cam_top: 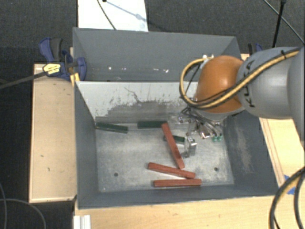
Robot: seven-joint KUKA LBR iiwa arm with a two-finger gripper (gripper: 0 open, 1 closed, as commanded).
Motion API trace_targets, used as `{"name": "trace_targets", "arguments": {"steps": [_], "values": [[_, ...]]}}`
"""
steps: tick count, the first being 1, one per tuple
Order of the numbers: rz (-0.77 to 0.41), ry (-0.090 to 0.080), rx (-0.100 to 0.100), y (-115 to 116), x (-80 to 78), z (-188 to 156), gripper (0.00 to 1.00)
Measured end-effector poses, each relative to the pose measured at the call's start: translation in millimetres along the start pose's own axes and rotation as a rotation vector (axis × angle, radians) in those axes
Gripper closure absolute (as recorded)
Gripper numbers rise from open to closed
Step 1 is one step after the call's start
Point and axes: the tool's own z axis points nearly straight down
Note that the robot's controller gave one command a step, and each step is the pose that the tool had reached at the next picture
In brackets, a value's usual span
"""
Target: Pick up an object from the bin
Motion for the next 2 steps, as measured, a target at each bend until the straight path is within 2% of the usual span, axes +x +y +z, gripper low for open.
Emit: {"name": "trace_targets", "arguments": {"steps": [1,2], "values": [[0.018,0.005,0.003,4.3,-17.1,-6.1,0.00],[0.146,0.012,0.002,-21.7,-7.0,34.2,0.00]]}}
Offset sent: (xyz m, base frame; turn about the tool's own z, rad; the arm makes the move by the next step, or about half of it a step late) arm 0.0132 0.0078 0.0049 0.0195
